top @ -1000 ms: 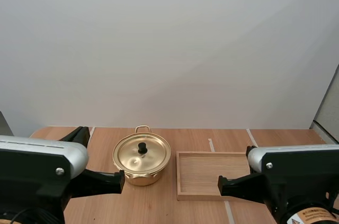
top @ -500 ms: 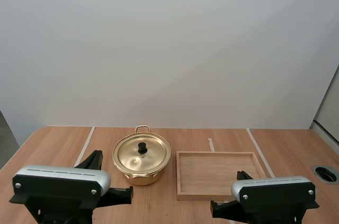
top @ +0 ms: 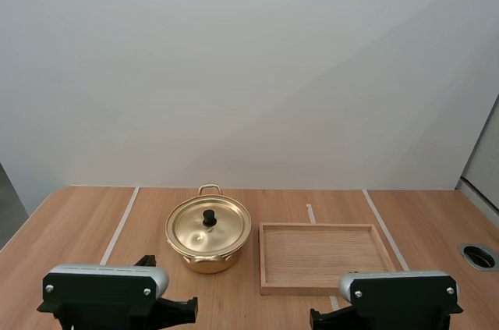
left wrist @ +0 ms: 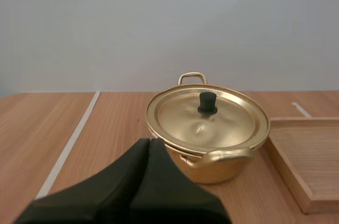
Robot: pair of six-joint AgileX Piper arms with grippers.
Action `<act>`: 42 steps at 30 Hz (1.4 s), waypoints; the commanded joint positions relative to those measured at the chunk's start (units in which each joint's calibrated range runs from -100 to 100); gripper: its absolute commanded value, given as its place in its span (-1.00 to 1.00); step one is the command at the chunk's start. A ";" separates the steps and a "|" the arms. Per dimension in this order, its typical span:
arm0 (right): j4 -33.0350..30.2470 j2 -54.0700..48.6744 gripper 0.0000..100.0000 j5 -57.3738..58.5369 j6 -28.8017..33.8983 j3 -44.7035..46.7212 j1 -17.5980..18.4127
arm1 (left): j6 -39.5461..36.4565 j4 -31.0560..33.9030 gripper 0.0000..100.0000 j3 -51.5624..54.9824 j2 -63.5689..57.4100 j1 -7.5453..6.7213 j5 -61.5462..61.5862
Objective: Open the lid, put the grape in the pot, and close it
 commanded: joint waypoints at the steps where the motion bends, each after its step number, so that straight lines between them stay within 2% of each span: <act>1: 0.27 -0.34 -1.00 0.05 -0.11 0.00 -0.33 | -1.57 0.17 -1.00 0.00 -0.28 0.47 1.30; 42: 0.27 -0.34 -1.00 0.05 -0.11 0.00 -0.33 | -1.57 0.26 -1.00 0.00 -0.28 0.47 -0.62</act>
